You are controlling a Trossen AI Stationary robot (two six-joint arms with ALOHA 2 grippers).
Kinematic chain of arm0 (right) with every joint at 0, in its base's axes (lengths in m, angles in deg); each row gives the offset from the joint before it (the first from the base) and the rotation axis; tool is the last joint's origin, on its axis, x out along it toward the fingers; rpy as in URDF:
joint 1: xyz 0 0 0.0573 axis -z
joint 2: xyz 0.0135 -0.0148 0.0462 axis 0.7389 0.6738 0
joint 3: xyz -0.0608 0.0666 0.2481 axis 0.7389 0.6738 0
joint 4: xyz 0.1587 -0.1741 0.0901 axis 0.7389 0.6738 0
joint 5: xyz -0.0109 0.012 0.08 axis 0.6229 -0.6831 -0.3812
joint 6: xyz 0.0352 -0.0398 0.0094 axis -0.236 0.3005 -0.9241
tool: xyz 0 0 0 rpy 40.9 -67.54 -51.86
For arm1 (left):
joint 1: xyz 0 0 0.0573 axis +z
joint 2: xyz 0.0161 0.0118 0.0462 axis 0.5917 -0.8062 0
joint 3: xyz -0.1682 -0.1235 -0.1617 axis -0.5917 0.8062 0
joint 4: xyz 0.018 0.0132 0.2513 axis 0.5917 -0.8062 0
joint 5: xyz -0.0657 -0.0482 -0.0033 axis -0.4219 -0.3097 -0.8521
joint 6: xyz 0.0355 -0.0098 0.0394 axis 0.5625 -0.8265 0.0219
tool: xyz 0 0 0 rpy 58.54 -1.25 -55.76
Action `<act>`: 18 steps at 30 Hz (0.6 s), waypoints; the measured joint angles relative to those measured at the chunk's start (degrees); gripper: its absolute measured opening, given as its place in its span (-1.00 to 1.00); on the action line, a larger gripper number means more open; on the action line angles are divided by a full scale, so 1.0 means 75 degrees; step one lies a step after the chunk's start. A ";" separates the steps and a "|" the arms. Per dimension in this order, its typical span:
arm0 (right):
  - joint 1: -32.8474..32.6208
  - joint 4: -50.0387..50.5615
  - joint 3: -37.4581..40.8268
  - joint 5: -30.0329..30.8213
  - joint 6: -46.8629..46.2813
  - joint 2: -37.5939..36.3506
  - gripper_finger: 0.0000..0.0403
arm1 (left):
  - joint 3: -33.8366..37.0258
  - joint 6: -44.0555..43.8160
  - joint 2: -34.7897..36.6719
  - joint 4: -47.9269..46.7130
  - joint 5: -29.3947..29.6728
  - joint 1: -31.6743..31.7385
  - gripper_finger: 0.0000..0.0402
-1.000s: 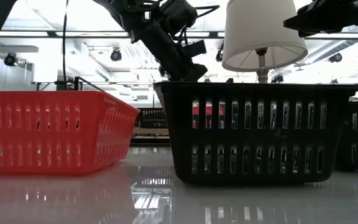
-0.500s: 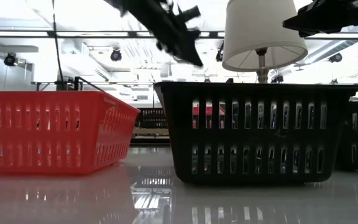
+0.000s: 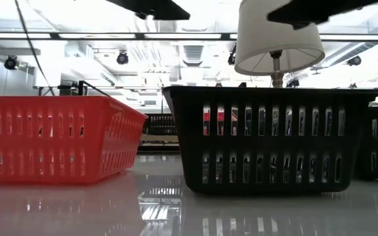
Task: Stack baskets on shelf by color
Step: Put the top red bin on the shelf
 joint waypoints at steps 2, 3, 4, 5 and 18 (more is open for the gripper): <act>0.0000 0.0018 -0.0477 0.0150 -0.0035 0.0588 -0.96 | 0.0444 0.0095 0.0419 0.0295 0.0039 0.0022 -0.79; 0.0000 0.0043 -0.0742 0.0222 -0.0085 0.0875 -0.96 | 0.0651 0.0120 0.0644 0.0378 0.0038 0.0029 -0.79; 0.0000 0.0102 -0.1075 0.0316 -0.0162 0.1160 -0.96 | 0.0839 0.0128 0.0840 0.0513 0.0033 0.0028 -0.79; 0.0000 0.0296 -0.1419 0.0378 -0.0213 0.1420 -0.96 | 0.0991 0.0134 0.1035 0.0627 0.0034 0.0030 -0.79; 0.0294 0.5536 -0.7151 0.1528 -0.1829 0.4886 -0.96 | 0.2436 0.0061 0.2731 0.0662 0.0028 0.0036 -0.79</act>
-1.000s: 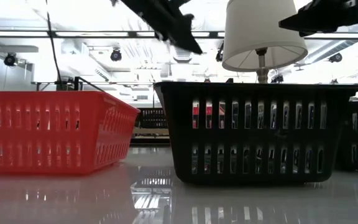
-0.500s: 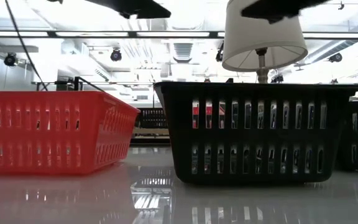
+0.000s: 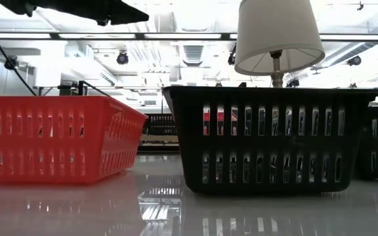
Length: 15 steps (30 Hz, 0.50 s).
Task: Stack baskets on shelf by color
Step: Put the top red bin on the shelf
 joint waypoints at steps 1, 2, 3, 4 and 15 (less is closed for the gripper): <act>0.0101 0.0415 -0.0466 -0.0004 -0.0151 0.0273 -0.96 | 0.0053 -0.0002 0.0096 -0.0002 0.0000 -0.0005 -0.79; 0.0214 0.0781 -0.0920 -0.0007 -0.0291 0.0550 -0.96 | 0.0104 -0.0007 0.0186 -0.0002 0.0000 -0.0012 -0.79; 0.0331 0.1143 -0.1350 -0.0009 -0.0409 0.0814 -0.96 | 0.0142 -0.0009 0.0255 0.0000 0.0000 -0.0011 -0.79; 0.0448 0.1512 -0.1770 -0.0011 -0.0509 0.1067 -0.96 | 0.0180 -0.0008 0.0327 -0.0003 0.0000 -0.0009 -0.79; 0.2148 0.4288 -0.5301 -0.0945 -0.0643 0.3471 -0.96 | 0.0230 -0.0012 0.0681 -0.0081 -0.0003 -0.0012 -0.79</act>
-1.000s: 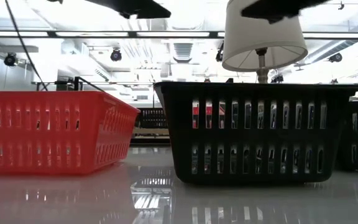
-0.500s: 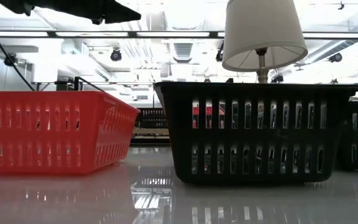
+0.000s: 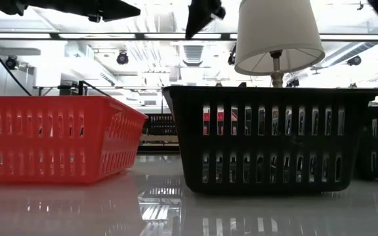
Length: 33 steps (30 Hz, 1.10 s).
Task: Stack baskets on shelf by color
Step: Put the top red bin on the shelf
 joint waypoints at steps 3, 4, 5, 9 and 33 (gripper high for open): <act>0.0357 0.0432 -0.0381 -0.0130 0.0025 0.0469 -0.96 | 0.0000 0.0003 0.0001 -0.0001 0.0000 0.0000 -0.79; 0.0441 0.0602 -0.0478 -0.0131 0.0028 0.0622 -0.96 | 0.0000 0.0005 0.0005 -0.0003 0.0000 0.0000 -0.79; 0.0519 0.0749 -0.0555 -0.0136 0.0038 0.0771 -0.96 | 0.0000 0.0003 0.0010 0.0000 0.0000 0.0000 -0.79; 0.0733 0.0998 -0.0637 -0.0147 0.0219 0.1237 -0.96 | 0.0000 0.0032 0.0012 0.0000 0.0000 0.0000 -0.79; 0.1658 0.0929 -0.0404 -0.0133 0.1020 0.2220 -0.96 | 0.0002 0.0038 0.0001 0.0003 -0.0001 -0.0003 -0.79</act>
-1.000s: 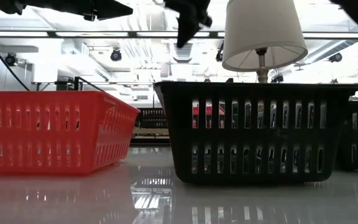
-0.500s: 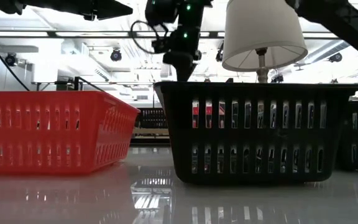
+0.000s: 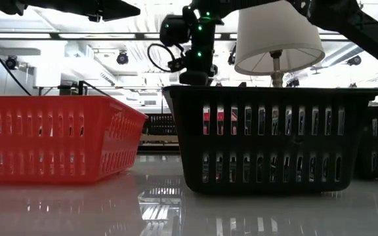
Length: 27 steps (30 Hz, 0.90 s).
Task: Stack baskets on shelf by color
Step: Put the top red bin on the shelf
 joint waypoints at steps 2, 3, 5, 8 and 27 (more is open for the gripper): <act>0.0123 -0.0080 0.0113 0.0000 0.0001 0.0000 -0.96 | 0.0001 0.0000 0.0000 0.0003 0.0000 0.0000 -0.79; 0.0178 -0.0163 0.0192 0.0000 0.0005 0.0000 -0.96 | 0.0001 0.0000 0.0000 0.0003 -0.0002 0.0000 -0.79; 0.0287 -0.0350 0.0364 -0.0003 0.0045 0.0000 -0.96 | 0.0001 0.0000 0.0000 0.0000 -0.0002 0.0000 -0.79; 0.0434 -0.0549 0.0572 -0.0001 0.0104 0.0000 -0.96 | 0.0001 0.0000 0.0000 0.0003 -0.0002 0.0000 -0.79; 0.0939 -0.2392 0.1425 0.0003 0.0749 0.0000 -0.96 | -0.0002 0.0003 -0.0001 0.0003 -0.0002 0.0003 -0.79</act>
